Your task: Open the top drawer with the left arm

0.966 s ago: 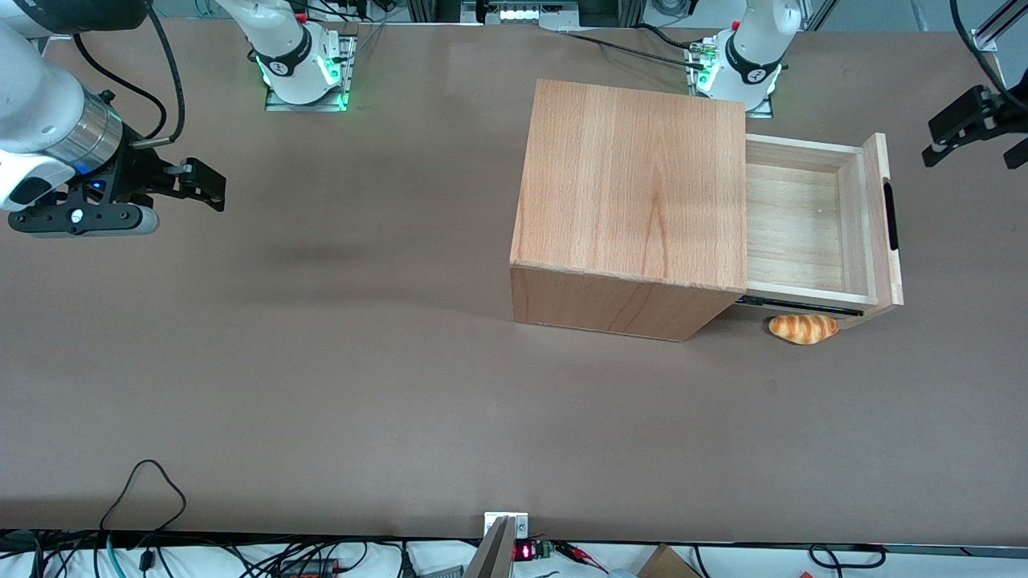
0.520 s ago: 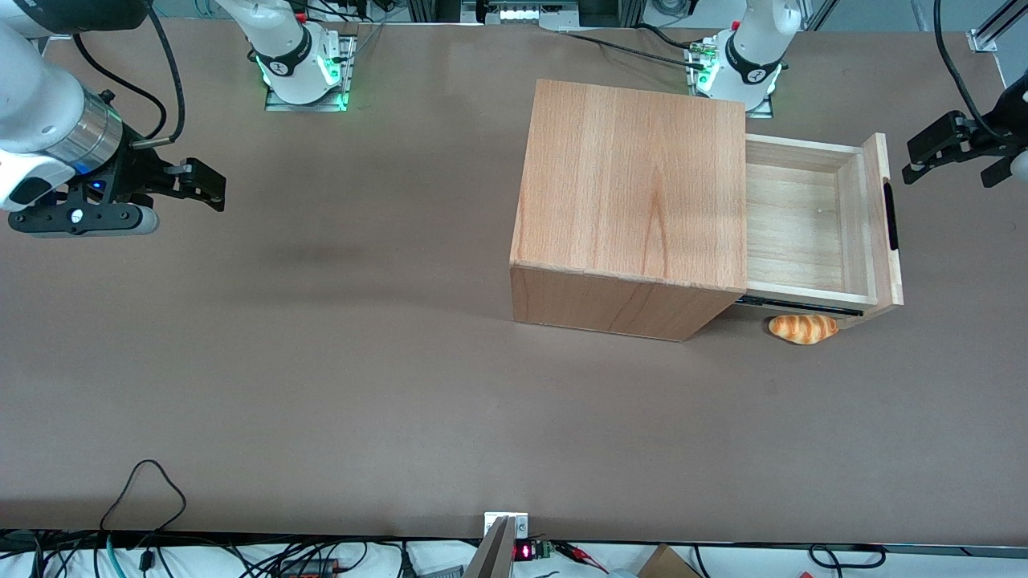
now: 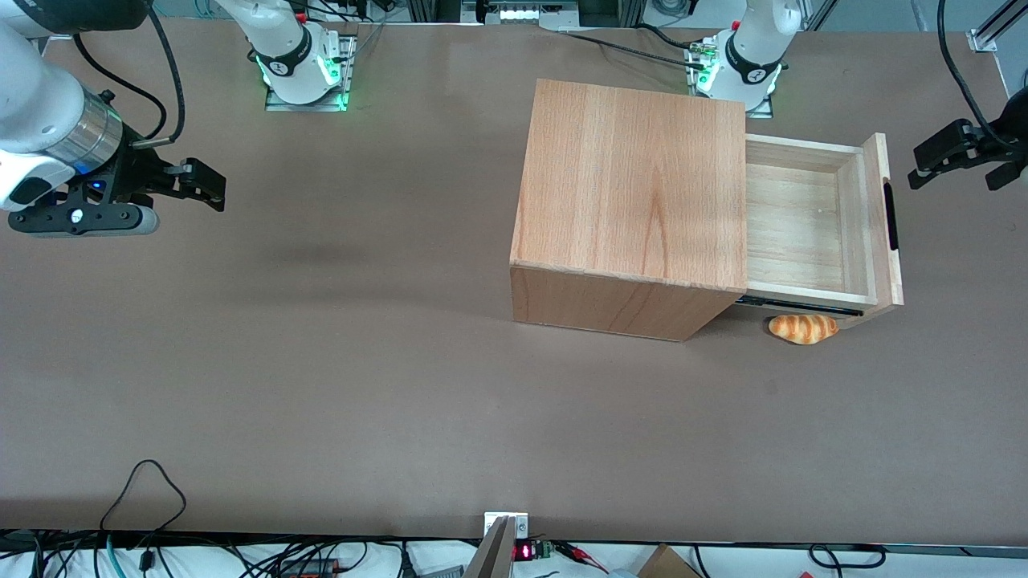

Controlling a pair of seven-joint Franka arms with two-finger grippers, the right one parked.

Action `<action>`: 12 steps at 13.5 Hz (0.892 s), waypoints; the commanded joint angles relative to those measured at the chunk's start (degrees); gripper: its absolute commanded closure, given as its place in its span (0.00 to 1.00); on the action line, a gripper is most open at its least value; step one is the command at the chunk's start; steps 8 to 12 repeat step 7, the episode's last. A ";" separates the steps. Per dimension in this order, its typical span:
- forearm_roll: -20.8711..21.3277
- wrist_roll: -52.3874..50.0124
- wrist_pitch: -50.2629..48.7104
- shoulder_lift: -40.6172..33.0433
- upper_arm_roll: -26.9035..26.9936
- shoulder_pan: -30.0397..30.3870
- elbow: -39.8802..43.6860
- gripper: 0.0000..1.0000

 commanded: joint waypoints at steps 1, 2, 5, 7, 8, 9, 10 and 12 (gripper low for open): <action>1.05 0.00 0.02 0.21 0.09 -0.03 0.77 0.00; 1.13 0.26 0.02 0.21 0.09 -0.03 0.77 0.00; 1.13 0.26 0.02 0.21 0.18 -0.03 0.86 0.00; 1.05 0.26 0.02 0.21 0.18 -0.03 0.77 0.00; 1.05 0.26 0.02 0.21 0.18 -0.03 0.77 0.00; 1.05 0.26 0.02 0.21 0.18 -0.03 0.77 0.00; 1.05 0.26 0.02 0.21 0.18 -0.03 0.77 0.00; 1.05 0.26 0.02 0.21 0.18 -0.03 0.77 0.00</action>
